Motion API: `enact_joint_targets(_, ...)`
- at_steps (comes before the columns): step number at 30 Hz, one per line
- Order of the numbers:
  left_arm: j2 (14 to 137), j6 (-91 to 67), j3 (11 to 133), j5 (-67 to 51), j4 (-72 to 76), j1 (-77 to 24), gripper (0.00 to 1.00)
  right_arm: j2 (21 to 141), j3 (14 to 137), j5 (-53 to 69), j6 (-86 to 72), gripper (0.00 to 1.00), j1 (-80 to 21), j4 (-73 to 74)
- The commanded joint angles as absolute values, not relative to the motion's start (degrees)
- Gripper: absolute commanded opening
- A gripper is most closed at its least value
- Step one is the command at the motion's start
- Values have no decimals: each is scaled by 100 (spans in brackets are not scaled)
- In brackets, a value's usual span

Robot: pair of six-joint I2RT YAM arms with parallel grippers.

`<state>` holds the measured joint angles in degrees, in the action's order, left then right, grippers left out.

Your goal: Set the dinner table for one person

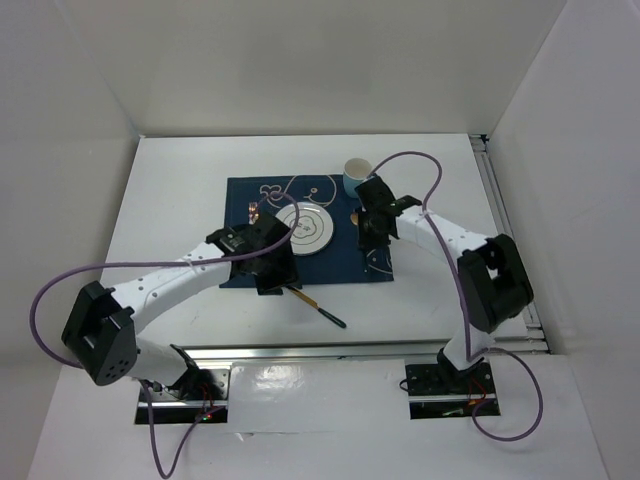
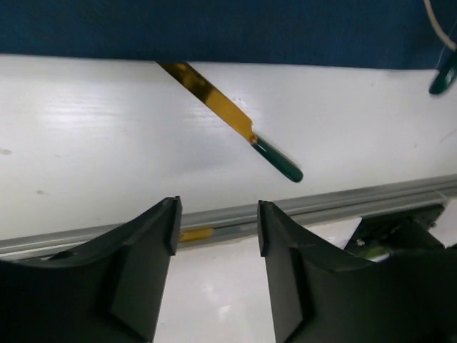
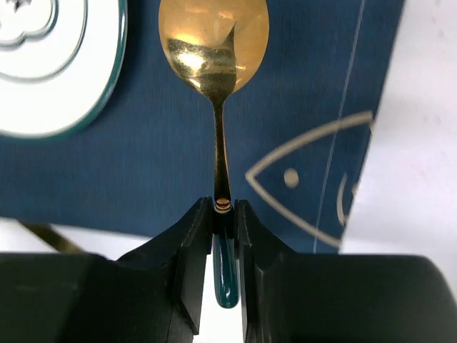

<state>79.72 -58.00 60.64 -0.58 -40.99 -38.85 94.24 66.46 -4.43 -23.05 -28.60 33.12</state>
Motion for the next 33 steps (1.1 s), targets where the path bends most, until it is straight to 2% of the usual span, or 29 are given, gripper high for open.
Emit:
enact_joint_targets(1, 7770, -6845, 5785, -368, -3315, -4069, 65, 9781, 7214, -387, -2443, 0, -2769, 2751)
enact_joint_targets(2, 7770, -6908, 5722, -430, -3183, -4139, 67, 9913, 7303, -387, -2443, 0, -2690, 2751)
enact_joint_targets(3, 7891, -6960, 5661, -431, -3060, -4218, 76, 10158, 7373, -387, -2443, 1, -2637, 2751)
enact_joint_targets(5, 8085, -6961, 5599, -598, -2805, -4271, 83, 10326, 7505, -308, -2443, 5, -2637, 2698)
enact_joint_targets(6, 8373, -7013, 5686, -650, -2804, -4446, 84, 10440, 7506, -308, -2443, 20, -2637, 2637)
enact_joint_targets(11, 9060, -7329, 6064, -484, -2944, -4886, 77, 10372, 7507, -246, -2496, 58, -2637, 2585)
enact_joint_targets(12, 9114, -7461, 6064, -431, -2944, -4948, 75, 10310, 7454, -194, -2496, 60, -2637, 2584)
enact_joint_targets(15, 9185, -7654, 6064, -431, -2813, -5027, 72, 10012, 7252, -141, -2496, 60, -2585, 2531)
enact_joint_targets(24, 9518, -7840, 5994, -378, -2619, -5080, 71, 8588, 6295, -254, -2672, 60, -2479, 2926)
enact_joint_targets(33, 10124, -8007, 6425, -132, -2742, -5256, 69, 7296, 5828, 79, -2417, 60, -1705, 3418)
